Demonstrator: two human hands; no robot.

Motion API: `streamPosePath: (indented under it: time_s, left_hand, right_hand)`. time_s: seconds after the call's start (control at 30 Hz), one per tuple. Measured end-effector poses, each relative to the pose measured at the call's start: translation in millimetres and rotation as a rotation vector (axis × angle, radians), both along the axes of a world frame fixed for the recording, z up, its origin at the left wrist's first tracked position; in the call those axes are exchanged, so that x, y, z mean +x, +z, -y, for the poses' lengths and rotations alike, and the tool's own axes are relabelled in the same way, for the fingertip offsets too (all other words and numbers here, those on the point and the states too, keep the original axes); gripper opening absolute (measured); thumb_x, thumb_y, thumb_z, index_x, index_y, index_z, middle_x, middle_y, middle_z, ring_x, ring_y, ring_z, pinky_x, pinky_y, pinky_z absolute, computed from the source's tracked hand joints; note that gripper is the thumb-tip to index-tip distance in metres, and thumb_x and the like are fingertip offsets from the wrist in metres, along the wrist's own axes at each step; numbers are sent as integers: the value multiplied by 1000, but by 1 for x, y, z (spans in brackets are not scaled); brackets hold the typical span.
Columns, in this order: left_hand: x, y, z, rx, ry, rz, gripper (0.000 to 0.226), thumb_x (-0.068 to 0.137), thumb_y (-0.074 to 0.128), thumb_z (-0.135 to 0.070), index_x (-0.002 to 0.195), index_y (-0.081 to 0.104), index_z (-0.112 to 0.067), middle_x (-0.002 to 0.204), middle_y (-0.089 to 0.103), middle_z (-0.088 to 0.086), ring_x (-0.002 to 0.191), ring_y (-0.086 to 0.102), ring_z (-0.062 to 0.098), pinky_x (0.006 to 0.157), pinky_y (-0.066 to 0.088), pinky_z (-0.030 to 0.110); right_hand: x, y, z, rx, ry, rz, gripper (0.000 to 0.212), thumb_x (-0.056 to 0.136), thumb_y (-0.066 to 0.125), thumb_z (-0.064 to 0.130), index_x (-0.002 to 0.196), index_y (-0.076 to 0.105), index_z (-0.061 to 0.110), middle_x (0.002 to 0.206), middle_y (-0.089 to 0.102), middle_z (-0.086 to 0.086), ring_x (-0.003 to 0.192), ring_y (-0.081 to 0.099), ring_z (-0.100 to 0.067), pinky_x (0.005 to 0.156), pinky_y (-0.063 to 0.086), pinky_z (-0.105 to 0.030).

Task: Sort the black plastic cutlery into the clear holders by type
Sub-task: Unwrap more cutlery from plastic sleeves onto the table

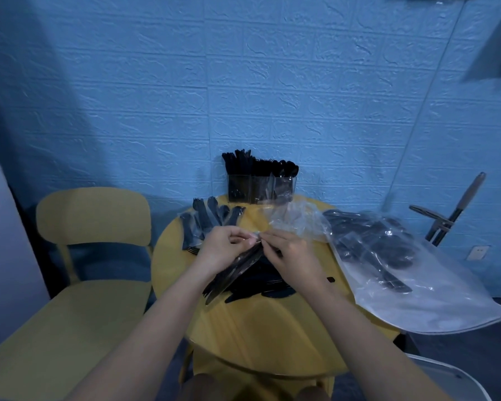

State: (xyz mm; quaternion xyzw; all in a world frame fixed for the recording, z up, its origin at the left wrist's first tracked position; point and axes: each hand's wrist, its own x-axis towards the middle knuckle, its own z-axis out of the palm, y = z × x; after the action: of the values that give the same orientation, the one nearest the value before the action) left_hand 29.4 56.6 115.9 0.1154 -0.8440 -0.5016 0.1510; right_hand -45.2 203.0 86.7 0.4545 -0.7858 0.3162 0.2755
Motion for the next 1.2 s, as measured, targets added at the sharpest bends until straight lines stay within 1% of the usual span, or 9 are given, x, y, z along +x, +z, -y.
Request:
streamPosePath:
  time_s: [0.1,0.23,0.33,0.47,0.57,0.7,0.87,1.03,1.2]
  left_hand:
    - [1,-1,0,-20,8,-12,4,86,68,-18,90,71,-19,76,66,-14,68,59,-6,68,47,13]
    - [3,-4,1,-55,29,-6,9,85,69,-18,83,69,-26,83,67,-15,84,63,1,73,45,10]
    - [4,-7,3,-79,26,9,6,85,69,-21,85,68,-27,83,65,-18,84,61,-3,66,41,5]
    - [3,-6,7,-79,46,16,15,86,68,-23,80,63,-35,82,65,-19,84,60,-2,75,42,12]
    - [2,-7,10,-49,34,8,14,85,69,-23,83,63,-36,82,69,-16,84,64,2,86,47,25]
    - [4,-5,12,-15,-22,-6,10,85,69,-23,88,65,-30,79,72,-12,74,65,0,81,49,25]
    - [5,-2,16,-123,-120,73,12,83,71,-21,88,64,-30,76,71,-12,67,62,-8,75,45,19]
    - [8,8,27,-119,-105,97,18,85,65,-36,101,64,-28,91,70,-14,82,64,-3,74,44,16]
    - [25,-1,59,-71,51,117,23,93,54,-32,111,61,-18,104,63,-6,97,61,11,75,50,21]
  right_hand:
    - [6,1,2,-116,4,167,15,89,63,10,99,75,9,92,73,-1,80,65,-8,74,49,-13]
    - [4,9,-1,-346,-102,649,14,94,58,21,96,72,18,73,69,8,54,60,1,53,46,-12]
    - [-6,9,-4,-495,-97,940,21,93,59,24,104,70,9,90,72,-4,74,69,-10,73,58,-29]
    - [2,17,-11,-508,-145,627,9,91,61,22,99,64,20,94,62,9,83,56,-1,70,43,-7]
    - [6,16,-10,-266,-18,520,10,90,63,18,100,65,19,92,60,10,83,54,3,71,39,-2]
    - [-3,11,-7,-58,-14,665,16,88,66,24,103,64,23,95,63,10,88,56,-1,73,40,-5]
    - [-8,7,-11,-16,220,921,10,83,71,18,89,67,25,85,70,-3,76,66,-13,82,53,-31]
    - [-7,2,-11,-253,150,1035,9,86,67,9,94,70,11,77,69,-2,63,65,-4,67,51,-15]
    - [-13,-10,-20,-410,75,1148,5,88,63,8,88,67,11,77,69,-4,70,67,-11,69,53,-17]
